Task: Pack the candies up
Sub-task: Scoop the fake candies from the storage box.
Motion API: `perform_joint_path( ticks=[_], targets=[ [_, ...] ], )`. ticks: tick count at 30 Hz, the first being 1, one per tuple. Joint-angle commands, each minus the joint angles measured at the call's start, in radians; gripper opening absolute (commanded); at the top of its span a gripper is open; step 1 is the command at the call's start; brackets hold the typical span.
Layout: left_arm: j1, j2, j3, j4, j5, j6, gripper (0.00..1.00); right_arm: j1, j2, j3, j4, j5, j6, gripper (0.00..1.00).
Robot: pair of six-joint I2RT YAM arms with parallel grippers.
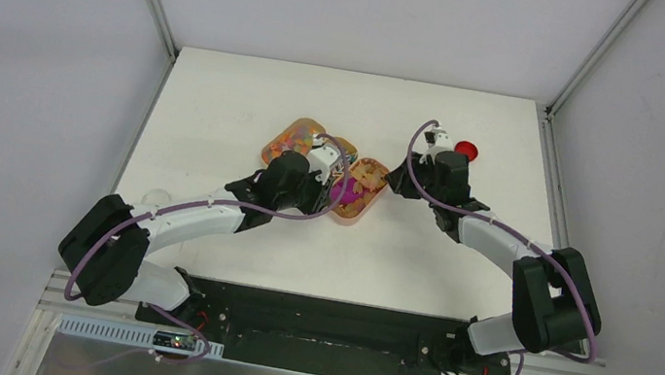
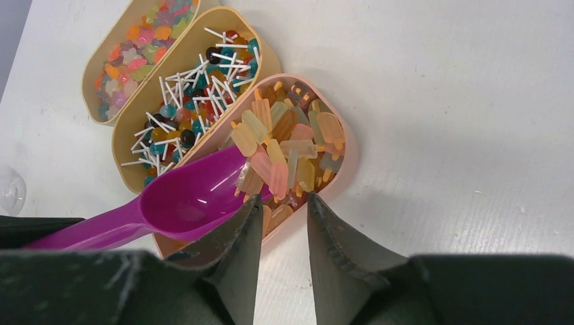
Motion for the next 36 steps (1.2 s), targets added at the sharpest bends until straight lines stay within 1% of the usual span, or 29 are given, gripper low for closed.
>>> perform_joint_path(
  ticks=[1,8,19,23,36],
  targets=[
    [0.005,-0.006,-0.047,0.044,-0.089,-0.012,0.0,-0.007,-0.033,0.001,0.048,-0.018,0.001,0.33],
    [0.002,0.005,-0.064,0.082,-0.068,-0.012,0.0,-0.007,-0.037,0.01,0.037,-0.021,-0.003,0.33],
    [0.004,0.057,-0.015,0.074,-0.085,-0.007,0.0,-0.008,-0.041,0.013,0.027,-0.021,-0.009,0.33],
    [0.002,0.07,-0.019,0.081,-0.095,-0.008,0.0,-0.008,-0.043,0.013,0.025,-0.018,-0.013,0.34],
    [0.002,0.042,-0.053,0.109,-0.109,-0.016,0.0,-0.006,-0.038,0.012,0.024,-0.019,-0.013,0.34]
  ],
)
